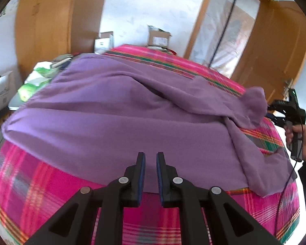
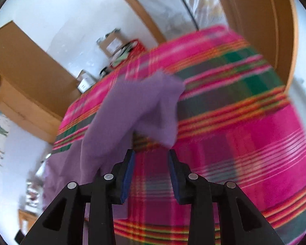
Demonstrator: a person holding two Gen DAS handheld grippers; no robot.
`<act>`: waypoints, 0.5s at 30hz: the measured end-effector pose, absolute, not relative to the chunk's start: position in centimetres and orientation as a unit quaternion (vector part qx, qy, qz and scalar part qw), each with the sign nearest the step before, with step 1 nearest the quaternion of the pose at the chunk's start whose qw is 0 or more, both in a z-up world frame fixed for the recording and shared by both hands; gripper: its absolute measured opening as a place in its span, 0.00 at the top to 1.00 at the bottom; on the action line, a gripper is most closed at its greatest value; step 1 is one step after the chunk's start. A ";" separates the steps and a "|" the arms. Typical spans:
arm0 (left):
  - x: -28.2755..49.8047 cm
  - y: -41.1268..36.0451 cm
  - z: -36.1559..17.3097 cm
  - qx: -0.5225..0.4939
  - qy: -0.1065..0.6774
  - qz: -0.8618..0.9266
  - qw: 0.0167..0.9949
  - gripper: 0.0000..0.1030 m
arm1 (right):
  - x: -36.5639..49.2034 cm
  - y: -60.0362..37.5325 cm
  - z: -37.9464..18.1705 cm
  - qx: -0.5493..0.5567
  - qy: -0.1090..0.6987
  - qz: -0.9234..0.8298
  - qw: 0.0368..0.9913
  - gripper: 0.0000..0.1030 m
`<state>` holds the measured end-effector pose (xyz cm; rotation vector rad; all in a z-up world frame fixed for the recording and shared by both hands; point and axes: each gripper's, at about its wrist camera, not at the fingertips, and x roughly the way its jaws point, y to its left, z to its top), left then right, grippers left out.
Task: Fold clothes
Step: 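Pull a garment corner with the right gripper to flatten it on the bed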
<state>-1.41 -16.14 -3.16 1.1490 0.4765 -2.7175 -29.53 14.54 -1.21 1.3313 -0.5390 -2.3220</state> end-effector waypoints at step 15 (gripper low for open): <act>-1.7 -15.0 -4.2 0.385 0.146 -0.908 0.074 0.89 | -27.9 4.2 2.6 0.402 -0.088 -0.840 0.354 0.64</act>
